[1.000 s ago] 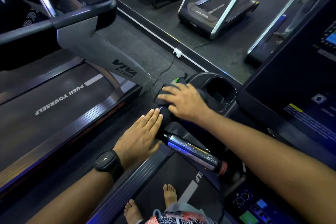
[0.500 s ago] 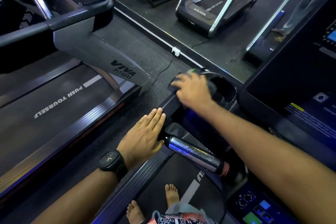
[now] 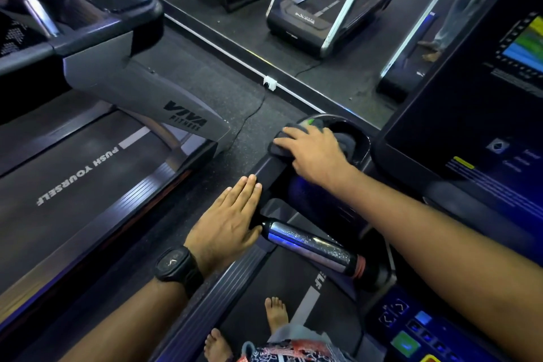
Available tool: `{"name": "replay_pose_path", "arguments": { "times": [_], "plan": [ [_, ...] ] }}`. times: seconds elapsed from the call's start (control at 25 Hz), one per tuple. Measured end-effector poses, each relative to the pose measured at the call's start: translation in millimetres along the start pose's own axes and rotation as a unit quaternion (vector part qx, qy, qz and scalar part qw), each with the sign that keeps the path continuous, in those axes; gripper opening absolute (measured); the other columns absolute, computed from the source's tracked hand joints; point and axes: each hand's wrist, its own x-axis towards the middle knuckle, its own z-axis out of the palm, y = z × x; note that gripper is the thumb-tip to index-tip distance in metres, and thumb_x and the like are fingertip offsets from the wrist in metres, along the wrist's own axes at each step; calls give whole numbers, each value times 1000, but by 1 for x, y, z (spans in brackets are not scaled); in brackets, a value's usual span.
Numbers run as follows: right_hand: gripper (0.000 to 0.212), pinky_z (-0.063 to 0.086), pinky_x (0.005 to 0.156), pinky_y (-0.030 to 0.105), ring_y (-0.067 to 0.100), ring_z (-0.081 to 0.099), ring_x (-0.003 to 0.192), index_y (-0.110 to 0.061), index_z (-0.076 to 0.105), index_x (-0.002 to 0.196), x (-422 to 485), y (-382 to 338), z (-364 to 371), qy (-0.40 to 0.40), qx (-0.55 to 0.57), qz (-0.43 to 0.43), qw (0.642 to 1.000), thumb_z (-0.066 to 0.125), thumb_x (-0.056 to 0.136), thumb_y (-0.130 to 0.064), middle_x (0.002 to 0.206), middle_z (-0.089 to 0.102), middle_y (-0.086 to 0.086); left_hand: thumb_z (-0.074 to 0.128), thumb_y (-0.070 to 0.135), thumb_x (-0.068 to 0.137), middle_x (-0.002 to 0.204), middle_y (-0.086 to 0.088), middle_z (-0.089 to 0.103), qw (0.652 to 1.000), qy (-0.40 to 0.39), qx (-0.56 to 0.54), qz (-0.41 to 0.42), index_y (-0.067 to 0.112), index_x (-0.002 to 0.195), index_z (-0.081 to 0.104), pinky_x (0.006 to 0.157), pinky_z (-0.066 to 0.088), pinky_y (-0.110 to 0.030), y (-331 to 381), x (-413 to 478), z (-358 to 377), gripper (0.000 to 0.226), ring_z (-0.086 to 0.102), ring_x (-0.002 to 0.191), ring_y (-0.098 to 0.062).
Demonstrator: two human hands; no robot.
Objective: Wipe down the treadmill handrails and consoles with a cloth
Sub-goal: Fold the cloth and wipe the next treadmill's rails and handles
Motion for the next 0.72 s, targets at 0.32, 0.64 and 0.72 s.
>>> {"name": "replay_pose_path", "arguments": {
  "times": [0.32, 0.64, 0.72],
  "plan": [
    [72, 44, 96, 58, 40, 49, 127, -24, 45, 149, -83, 9, 54, 109, -77, 24, 991, 68, 80, -28, 158, 37, 9, 29, 52, 92, 163, -12, 16, 999, -7, -27, 16, 5, 155, 22, 121, 22, -42, -1, 2, 0, 79, 12, 151, -25],
    [66, 53, 87, 52, 45, 53, 123, -19, 42, 151, -38, -1, 46, 82, -41, 70, 993, 62, 87, -23, 156, 39, 18, 15, 52, 89, 163, -8, 0, 998, -12, -53, 39, 8, 157, 9, 124, 8, -40, -2, 4, -4, 81, -4, 152, -22],
    [73, 52, 88, 52, 42, 54, 120, -20, 43, 150, -71, 7, 55, 82, -36, 15, 996, 65, 80, -26, 156, 39, 17, 12, 52, 88, 163, -7, -5, 997, -10, -59, 45, 9, 157, 4, 122, -1, -35, -1, 4, -4, 81, -9, 151, -19]
  ]
}}
